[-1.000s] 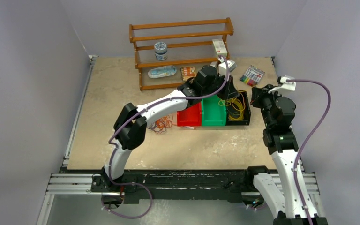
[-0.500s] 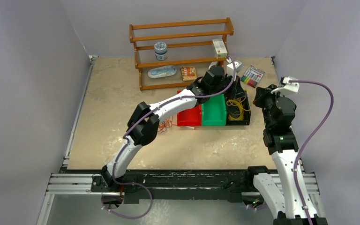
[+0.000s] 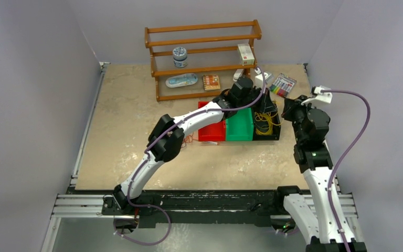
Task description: Untangle the cables
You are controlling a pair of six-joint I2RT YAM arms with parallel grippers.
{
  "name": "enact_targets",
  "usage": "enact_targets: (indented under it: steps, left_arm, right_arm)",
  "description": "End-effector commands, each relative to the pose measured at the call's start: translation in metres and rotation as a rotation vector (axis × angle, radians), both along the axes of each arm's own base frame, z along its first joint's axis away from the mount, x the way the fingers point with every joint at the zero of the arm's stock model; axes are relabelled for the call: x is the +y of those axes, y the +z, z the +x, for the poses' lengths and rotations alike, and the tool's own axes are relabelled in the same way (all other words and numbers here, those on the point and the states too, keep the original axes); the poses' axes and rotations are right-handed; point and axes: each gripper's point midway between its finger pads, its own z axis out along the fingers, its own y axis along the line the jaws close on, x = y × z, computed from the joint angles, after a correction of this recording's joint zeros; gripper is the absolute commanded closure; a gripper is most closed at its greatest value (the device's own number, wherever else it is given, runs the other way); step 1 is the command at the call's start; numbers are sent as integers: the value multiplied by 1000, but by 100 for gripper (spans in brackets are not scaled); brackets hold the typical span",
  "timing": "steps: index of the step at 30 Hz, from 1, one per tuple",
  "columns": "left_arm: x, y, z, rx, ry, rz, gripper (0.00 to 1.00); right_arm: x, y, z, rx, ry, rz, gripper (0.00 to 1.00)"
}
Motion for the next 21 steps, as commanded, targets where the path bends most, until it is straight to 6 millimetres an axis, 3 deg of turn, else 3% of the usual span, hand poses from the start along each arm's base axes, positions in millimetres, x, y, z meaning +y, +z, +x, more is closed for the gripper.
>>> enact_targets:
  steps: [1,8,13,21]
  left_arm:
    - [8,-8,21,-30,52,-5,100]
    - [12,-41,32,-5,60,31,100]
    - [12,-62,31,15,55,67,95]
    - [24,-46,29,-21,79,84,71]
  right_arm:
    - [17,5,4,-42,102,-2,100]
    - [34,-26,14,28,182,45,100]
    - [32,-55,21,106,157,77,100]
    - [8,-80,26,163,24,54,100]
